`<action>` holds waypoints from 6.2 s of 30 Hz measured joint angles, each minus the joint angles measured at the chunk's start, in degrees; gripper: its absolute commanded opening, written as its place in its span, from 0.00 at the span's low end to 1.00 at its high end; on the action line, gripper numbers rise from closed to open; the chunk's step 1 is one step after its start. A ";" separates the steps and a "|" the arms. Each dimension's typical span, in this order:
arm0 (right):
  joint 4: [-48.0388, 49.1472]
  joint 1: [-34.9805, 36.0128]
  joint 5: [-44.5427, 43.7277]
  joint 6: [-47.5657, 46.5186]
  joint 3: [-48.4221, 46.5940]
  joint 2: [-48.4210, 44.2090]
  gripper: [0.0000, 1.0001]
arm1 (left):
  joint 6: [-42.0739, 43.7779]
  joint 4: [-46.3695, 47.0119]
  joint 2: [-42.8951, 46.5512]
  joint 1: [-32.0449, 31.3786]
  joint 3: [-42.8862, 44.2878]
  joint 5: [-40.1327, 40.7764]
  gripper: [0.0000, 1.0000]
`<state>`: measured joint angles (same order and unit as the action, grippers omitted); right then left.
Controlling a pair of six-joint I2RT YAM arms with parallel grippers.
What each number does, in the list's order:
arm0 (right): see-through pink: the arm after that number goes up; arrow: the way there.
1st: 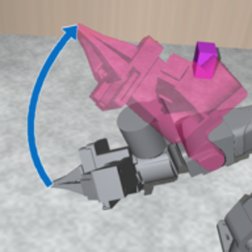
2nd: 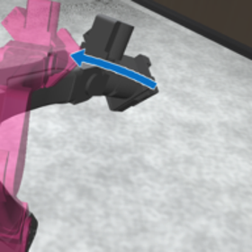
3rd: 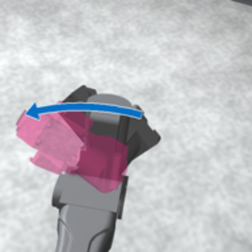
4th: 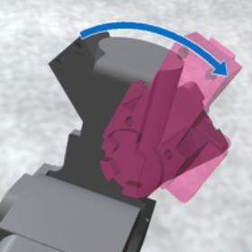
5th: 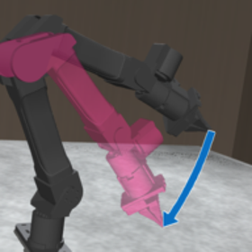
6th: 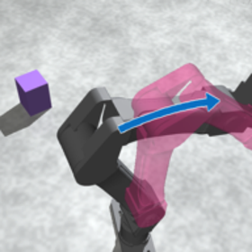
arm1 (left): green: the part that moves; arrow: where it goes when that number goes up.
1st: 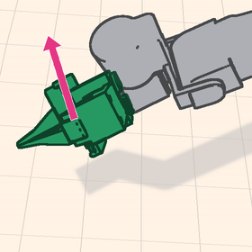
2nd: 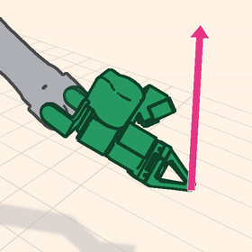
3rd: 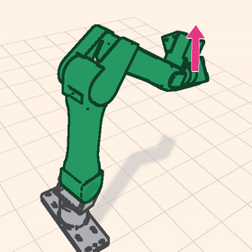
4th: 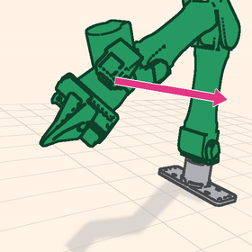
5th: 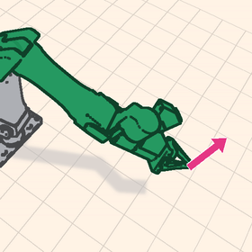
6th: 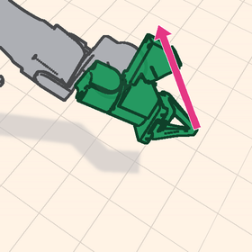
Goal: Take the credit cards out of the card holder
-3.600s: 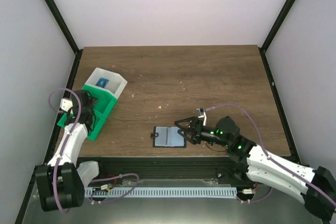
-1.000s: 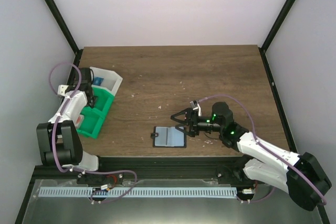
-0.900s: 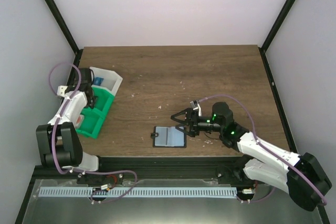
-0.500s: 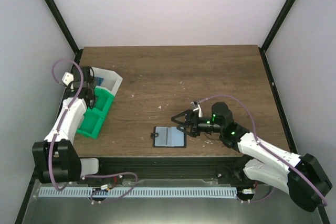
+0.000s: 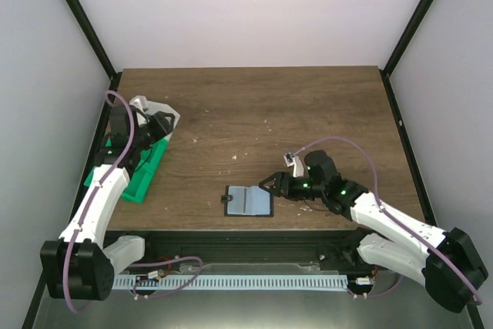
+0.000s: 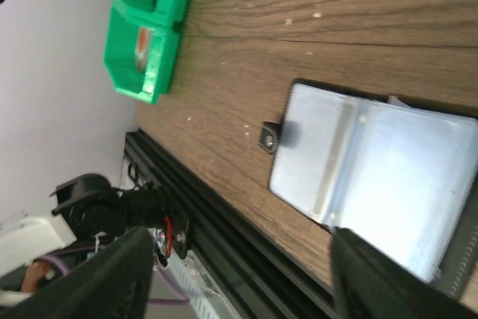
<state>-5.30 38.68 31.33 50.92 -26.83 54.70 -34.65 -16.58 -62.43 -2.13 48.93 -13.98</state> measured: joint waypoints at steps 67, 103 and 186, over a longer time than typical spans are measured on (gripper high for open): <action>16.24 17.11 -19.04 7.54 -5.90 35.60 0.17 | -30.16 29.83 9.66 -42.29 -41.55 -7.50 0.68; 19.98 17.18 -18.95 9.84 -4.02 35.56 0.16 | -32.06 37.44 3.08 -42.82 -41.51 -6.23 0.72; 24.79 17.18 -17.35 10.27 -2.27 36.33 0.17 | -32.41 33.07 2.45 -43.56 -39.19 -5.62 0.72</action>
<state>19.49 55.86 13.98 61.19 -29.10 91.02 -67.07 16.49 -59.99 -45.69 9.74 -19.59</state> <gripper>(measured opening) 0.171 0.723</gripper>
